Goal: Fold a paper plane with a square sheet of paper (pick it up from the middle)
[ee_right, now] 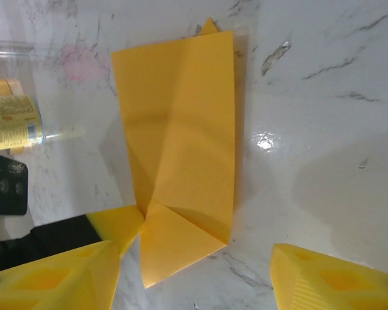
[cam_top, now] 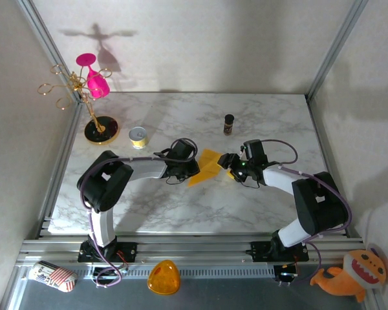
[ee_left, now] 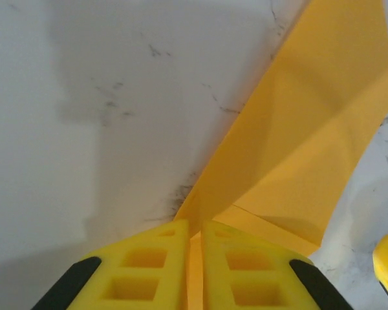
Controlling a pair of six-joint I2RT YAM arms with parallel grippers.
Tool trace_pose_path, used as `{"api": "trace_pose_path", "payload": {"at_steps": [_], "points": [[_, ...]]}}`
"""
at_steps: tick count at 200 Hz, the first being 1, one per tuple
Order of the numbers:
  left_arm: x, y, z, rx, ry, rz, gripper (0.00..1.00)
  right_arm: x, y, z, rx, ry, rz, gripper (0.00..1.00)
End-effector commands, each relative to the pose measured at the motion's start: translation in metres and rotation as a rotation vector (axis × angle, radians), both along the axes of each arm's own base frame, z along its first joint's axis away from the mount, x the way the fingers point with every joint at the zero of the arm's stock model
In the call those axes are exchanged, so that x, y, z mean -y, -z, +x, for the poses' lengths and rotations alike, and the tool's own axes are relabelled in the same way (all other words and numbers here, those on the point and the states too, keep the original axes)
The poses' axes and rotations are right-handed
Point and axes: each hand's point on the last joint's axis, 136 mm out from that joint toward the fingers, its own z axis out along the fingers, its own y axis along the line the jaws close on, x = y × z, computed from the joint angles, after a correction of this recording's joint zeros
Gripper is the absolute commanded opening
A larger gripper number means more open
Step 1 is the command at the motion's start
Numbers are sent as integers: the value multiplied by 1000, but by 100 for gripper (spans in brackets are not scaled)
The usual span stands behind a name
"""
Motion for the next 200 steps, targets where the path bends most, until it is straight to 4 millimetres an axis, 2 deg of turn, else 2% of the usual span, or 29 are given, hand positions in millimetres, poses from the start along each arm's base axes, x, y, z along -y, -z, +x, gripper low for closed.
{"api": "trace_pose_path", "payload": {"at_steps": [1,18,49,126,200], "points": [[-3,18,-4,-47,-24,-8,11,-17,-1,-3,-33,-30,23,57],[-6,23,-6,-59,-30,0,11,-21,3,-4,-53,-21,20,51],[-10,26,-8,-68,-36,14,11,-27,11,-8,-99,-7,13,46],[-14,27,-10,-70,-32,29,11,-26,27,-12,-171,30,-36,44],[-14,26,-10,-68,-30,28,11,-39,21,-6,-137,-10,17,41]]}}
